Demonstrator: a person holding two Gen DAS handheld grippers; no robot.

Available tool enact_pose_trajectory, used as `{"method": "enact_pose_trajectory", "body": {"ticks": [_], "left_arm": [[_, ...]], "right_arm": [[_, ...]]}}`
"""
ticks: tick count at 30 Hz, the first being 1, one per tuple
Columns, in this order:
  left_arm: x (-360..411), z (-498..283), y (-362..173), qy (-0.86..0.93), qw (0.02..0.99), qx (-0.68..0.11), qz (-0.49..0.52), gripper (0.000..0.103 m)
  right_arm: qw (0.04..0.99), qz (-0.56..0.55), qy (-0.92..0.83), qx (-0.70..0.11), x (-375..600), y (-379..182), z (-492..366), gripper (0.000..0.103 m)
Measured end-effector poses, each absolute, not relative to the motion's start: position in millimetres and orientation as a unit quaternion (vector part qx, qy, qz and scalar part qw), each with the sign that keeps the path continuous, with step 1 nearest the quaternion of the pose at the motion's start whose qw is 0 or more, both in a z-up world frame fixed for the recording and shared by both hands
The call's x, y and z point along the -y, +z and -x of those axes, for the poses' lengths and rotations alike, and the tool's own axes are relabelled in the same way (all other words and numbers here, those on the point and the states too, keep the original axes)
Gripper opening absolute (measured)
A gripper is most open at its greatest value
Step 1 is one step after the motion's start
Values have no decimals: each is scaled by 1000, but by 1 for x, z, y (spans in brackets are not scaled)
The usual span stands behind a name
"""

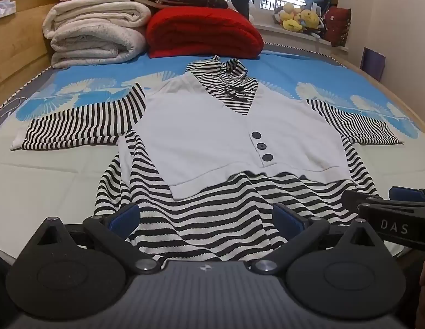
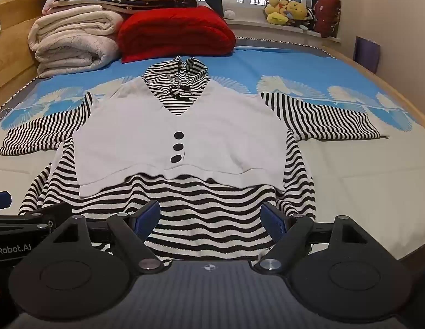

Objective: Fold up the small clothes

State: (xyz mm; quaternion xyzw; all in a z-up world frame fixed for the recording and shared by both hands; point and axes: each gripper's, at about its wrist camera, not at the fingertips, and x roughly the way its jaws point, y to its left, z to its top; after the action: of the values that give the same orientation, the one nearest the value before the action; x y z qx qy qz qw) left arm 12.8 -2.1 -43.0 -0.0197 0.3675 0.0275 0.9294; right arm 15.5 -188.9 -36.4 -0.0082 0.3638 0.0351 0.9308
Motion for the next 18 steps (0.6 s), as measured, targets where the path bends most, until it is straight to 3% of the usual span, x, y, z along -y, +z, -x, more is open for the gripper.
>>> {"method": "enact_pose_trajectory", "body": {"ticks": [18], "left_arm": [[4,-13,-44,27,929,-368,19,102]], "right_arm": [[932,8,38,-361,189,-37,-16,81]]}}
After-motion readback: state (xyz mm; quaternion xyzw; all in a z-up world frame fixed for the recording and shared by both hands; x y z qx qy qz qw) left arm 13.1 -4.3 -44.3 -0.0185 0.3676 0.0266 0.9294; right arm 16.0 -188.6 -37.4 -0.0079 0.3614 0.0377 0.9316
